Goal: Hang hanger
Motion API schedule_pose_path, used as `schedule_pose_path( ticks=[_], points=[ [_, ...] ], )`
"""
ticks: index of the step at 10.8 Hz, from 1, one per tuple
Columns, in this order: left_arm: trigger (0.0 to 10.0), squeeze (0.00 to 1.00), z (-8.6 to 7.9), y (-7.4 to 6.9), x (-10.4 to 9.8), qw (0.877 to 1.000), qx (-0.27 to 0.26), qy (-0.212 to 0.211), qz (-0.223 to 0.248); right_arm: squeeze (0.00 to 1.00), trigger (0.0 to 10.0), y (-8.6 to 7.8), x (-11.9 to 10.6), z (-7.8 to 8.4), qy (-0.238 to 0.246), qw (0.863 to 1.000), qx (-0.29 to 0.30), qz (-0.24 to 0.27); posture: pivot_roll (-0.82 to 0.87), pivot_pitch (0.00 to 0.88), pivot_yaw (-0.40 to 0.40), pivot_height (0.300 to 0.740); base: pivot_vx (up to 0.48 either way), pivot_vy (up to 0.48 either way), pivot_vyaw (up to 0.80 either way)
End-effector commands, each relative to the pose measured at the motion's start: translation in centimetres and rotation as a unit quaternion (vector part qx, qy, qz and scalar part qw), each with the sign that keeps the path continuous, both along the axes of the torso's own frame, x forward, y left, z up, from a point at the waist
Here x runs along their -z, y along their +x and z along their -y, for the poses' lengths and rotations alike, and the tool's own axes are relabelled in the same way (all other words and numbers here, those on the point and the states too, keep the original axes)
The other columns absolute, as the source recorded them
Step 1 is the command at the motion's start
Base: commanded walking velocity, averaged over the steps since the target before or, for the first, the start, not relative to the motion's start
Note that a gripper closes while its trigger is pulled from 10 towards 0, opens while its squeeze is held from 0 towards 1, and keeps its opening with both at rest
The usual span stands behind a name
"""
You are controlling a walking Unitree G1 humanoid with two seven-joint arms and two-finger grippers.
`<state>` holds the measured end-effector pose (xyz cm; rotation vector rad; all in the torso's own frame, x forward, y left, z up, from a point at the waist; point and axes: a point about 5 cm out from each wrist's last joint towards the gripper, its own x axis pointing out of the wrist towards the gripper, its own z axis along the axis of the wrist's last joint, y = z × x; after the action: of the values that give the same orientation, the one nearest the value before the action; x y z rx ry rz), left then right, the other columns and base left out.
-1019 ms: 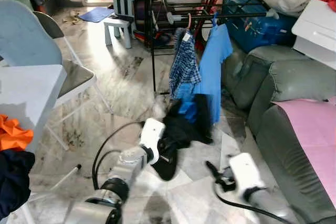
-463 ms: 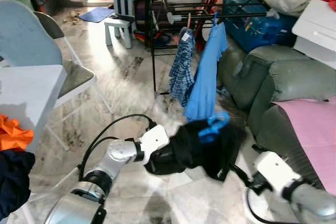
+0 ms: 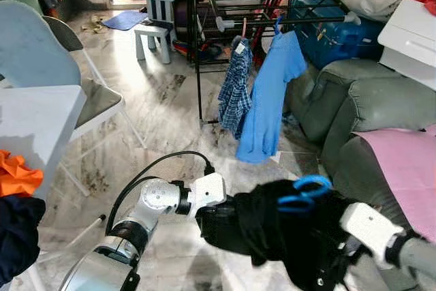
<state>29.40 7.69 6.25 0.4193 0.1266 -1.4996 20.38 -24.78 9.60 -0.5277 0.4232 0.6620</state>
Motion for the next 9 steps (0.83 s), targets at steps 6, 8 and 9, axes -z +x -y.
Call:
schedule_pose_path(
  ticks=[6,8,9],
  points=[
    [0.0,0.00,0.8,0.1,-2.3,0.996,0.069,-0.054,0.035,0.00,8.7,-0.4,-0.7,2.2,0.010,0.996,-0.049,-0.074,-0.06,0.000,-0.006,0.740,0.000,0.000,0.00],
    [0.0,0.00,0.9,0.2,-2.5,0.995,0.071,-0.064,0.036,0.00,0.0,-0.9,-0.4,3.0,0.042,0.992,-0.051,-0.105,-0.06,0.000,-0.013,0.740,0.000,0.000,0.00],
    [0.0,0.00,0.9,0.2,-2.7,0.994,0.069,-0.071,0.043,0.00,0.0,-1.7,-0.1,2.8,0.076,0.987,-0.059,-0.132,-0.06,0.000,-0.016,0.740,0.000,0.000,0.00]
  ],
)
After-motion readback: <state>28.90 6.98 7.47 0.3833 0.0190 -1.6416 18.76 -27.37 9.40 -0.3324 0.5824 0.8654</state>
